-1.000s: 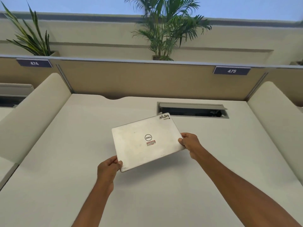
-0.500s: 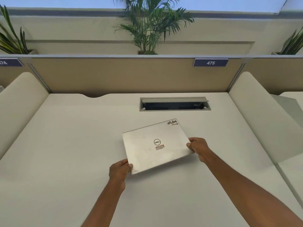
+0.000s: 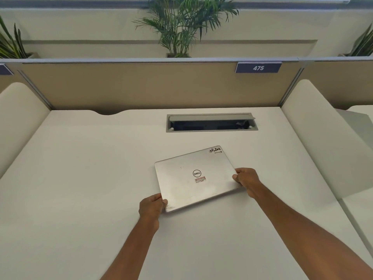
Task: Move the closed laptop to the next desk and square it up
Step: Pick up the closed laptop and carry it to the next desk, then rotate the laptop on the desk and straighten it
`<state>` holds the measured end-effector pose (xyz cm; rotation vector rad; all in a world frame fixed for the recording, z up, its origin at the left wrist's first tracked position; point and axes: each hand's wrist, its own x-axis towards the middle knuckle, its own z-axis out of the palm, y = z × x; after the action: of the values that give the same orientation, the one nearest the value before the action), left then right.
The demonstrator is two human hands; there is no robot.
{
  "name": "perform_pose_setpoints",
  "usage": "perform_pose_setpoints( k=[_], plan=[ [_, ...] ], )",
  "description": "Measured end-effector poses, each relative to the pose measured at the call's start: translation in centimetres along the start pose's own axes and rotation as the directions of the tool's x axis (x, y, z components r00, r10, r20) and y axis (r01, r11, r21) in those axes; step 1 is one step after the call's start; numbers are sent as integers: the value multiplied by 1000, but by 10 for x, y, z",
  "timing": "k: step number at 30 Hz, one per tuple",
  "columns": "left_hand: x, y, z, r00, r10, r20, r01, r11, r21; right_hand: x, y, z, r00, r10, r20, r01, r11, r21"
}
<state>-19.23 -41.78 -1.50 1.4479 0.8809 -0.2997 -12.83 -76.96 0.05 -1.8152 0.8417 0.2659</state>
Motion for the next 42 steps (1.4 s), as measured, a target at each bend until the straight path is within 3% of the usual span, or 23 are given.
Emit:
perform_pose_setpoints(
  k=[17,24,26,28,30,32,35,38,42],
  plan=[
    [6,-17,8,993,95,-73,-89,993,77,-5,-2,-1,998,-36,-48,36,999,5],
    [10,-12,4,995,71,-64,-62,990,125,-14,2,9,994,2,-107,-6,999,-36],
    [6,3,7,984,143,-107,-119,972,204,-24,0,14,980,-15,-197,-19,985,-169],
    [4,23,13,951,277,-133,-232,932,279,-42,-3,23,963,-38,-265,-15,980,-198],
    [6,43,22,921,379,-89,-330,882,336,-63,0,33,951,-31,-308,-2,994,-106],
    [16,61,37,888,459,19,-425,806,412,-82,10,43,941,75,-329,-56,996,66],
    [34,87,61,822,533,201,-549,647,530,-98,29,65,942,303,-145,-224,888,401],
    [48,109,79,817,464,341,-561,506,656,-112,31,84,933,355,54,-330,786,523],
    [70,122,101,839,285,463,-543,419,727,-117,22,96,916,386,107,-370,713,596]
  ],
)
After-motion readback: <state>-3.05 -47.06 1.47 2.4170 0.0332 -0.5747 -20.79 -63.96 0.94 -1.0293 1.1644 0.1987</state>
